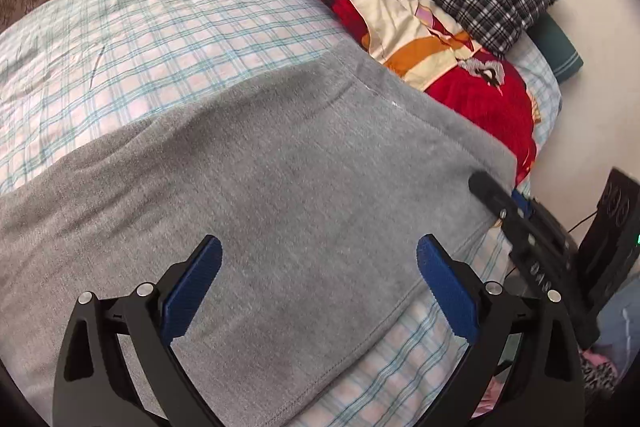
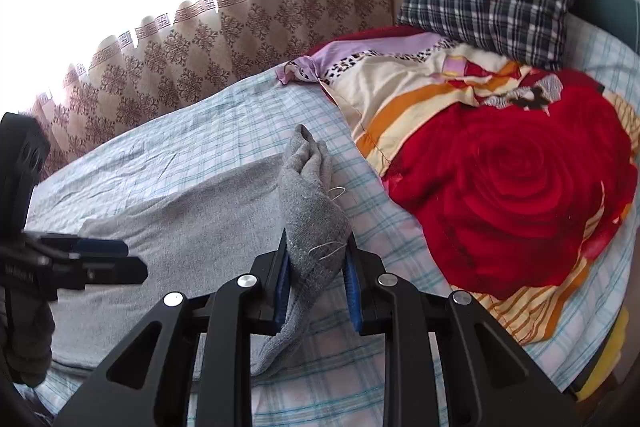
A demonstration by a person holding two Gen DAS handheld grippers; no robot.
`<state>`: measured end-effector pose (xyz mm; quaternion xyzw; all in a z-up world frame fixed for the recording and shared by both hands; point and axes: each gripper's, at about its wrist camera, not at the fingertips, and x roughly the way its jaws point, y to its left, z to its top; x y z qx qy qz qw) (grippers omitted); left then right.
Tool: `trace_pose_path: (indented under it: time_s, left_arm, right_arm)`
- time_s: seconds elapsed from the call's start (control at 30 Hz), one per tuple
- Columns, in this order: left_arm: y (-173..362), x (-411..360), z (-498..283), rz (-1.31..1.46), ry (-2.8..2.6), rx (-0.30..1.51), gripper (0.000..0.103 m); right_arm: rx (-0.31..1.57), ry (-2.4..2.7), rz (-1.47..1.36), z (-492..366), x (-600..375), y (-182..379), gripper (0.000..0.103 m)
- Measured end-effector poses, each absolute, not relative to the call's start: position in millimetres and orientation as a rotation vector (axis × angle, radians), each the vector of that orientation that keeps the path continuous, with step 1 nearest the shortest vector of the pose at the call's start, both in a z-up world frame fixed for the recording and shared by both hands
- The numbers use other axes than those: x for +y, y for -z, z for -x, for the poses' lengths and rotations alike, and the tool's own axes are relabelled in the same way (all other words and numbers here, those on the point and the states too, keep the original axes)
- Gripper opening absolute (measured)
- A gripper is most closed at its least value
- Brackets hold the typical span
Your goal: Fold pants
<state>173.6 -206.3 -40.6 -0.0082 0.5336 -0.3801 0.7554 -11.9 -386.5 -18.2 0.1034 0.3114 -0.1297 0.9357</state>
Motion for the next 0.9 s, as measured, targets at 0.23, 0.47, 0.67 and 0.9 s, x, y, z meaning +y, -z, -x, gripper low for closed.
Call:
trace_pose_path:
  time_s: [0.23,0.47,0.67,0.9]
  left_arm:
    - [26,-223,-207,0.108,0.874,1.196,0.099]
    - [24,-240,-221,0.127,0.906,1.235,0.099]
    - [21,-247,-227,0.065,0.894,1.245,0.099]
    - [28,-231,-235,0.005,0.807,1.292,0.098]
  right_arm:
    - [0.618,0.187,-0.002,10,-328,6,0.023]
    - [0.633,0.103,0.093,12,-284,11,0.023]
    - [0.647,0.042,0.140,13,-257,14,0.023]
    - [0.648,-0.043,0.181,22,-224,13,0.023]
